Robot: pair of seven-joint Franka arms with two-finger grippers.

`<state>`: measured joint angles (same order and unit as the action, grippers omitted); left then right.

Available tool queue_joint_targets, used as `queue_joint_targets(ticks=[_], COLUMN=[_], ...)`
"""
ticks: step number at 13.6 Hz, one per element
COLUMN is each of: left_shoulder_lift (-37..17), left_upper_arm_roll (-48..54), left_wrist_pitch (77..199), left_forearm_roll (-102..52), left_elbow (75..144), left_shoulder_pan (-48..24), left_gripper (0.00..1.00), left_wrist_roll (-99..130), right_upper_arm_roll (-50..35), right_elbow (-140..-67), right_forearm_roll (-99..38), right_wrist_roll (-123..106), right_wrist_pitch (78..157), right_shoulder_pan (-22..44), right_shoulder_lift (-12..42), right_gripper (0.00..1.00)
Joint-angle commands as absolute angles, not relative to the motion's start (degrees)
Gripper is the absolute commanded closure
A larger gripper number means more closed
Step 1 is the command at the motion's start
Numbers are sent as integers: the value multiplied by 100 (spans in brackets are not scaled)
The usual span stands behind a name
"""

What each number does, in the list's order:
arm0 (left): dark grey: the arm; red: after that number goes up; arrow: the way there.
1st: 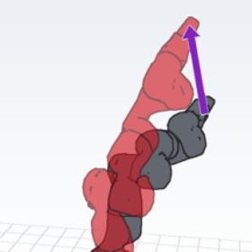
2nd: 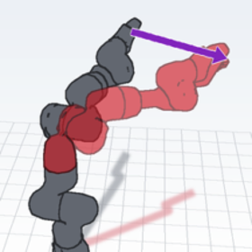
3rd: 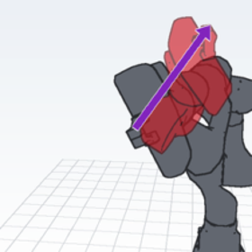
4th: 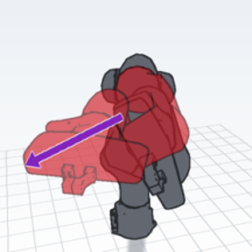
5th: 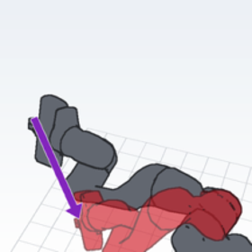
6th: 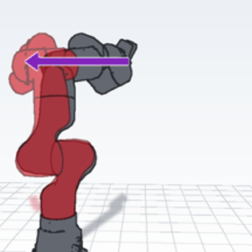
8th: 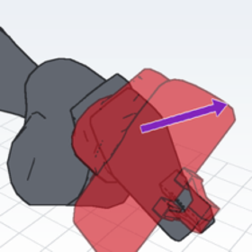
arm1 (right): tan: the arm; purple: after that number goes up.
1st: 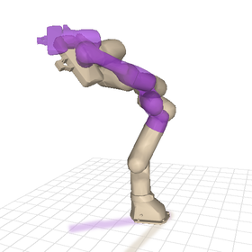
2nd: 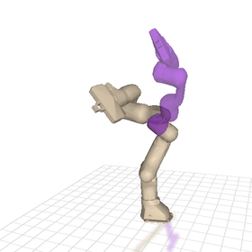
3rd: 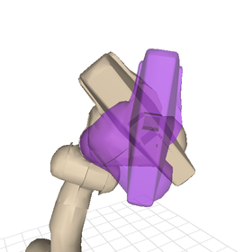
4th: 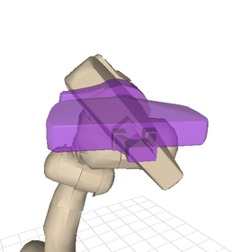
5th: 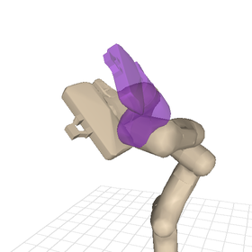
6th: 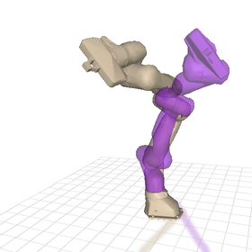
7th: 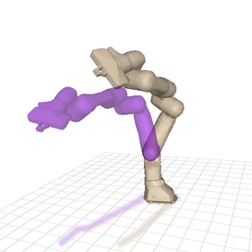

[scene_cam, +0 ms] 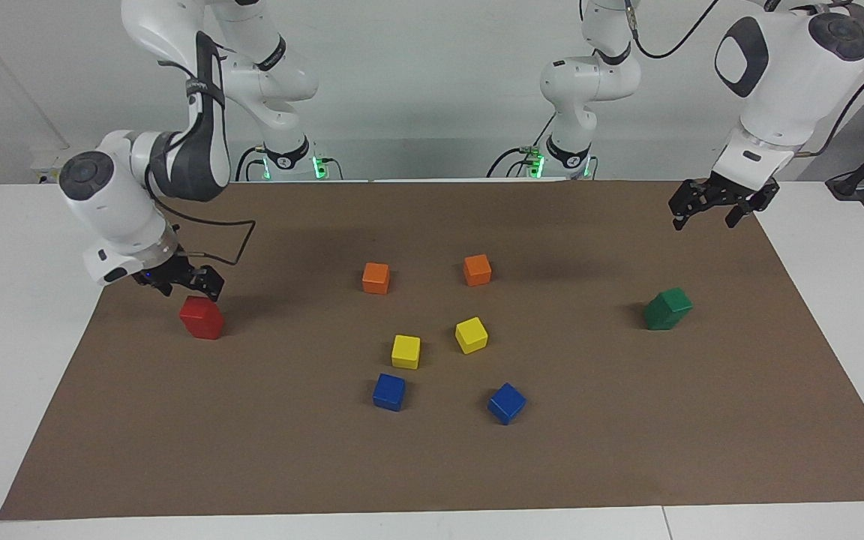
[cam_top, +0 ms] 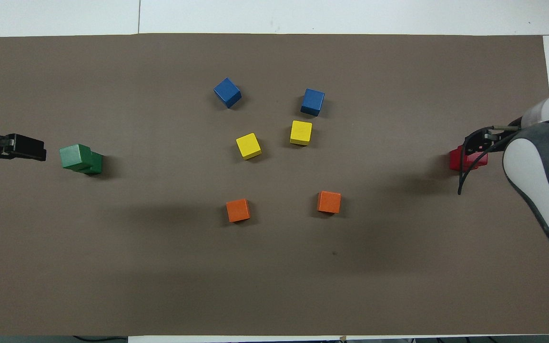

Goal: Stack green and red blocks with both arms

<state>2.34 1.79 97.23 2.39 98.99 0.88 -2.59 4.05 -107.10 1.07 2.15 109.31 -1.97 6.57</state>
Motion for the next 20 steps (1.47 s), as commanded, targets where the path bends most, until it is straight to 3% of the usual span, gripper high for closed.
queue_joint_targets(ticks=[1, 6, 11, 14, 20], left_shoulder_lift=[281, 325, 264, 325, 334], left_upper_arm_roll=[193, 202, 290, 316, 273], left_wrist_pitch=[9256, 8982, 8940, 8965, 8887], left_forearm_roll=[158, 158, 158, 158, 167], left_elbow=[9510, 9273, 9291, 9378, 9378], left_shoulder_pan=[88, 105, 105, 97, 97], left_gripper=[0, 0, 0, 0, 0], left_wrist_roll=[-202, -211, -202, -202, -255], right_upper_arm_roll=[369, 325, 229, -165, 263], right_elbow=[-10600, -10591, -10284, -10187, -9616], right_forearm_roll=[44, 0, -35, 35, 26], right_wrist_roll=[-104, -439, -431, -439, -439], right_wrist_pitch=[10172, 9642, 9396, 9352, 9061], right_shoulder_pan=[-18, 176, 106, -289, 96], right_shoulder_lift=[-15, -501, -457, -422, -106], right_gripper=[0, 0, 0, 0, 0])
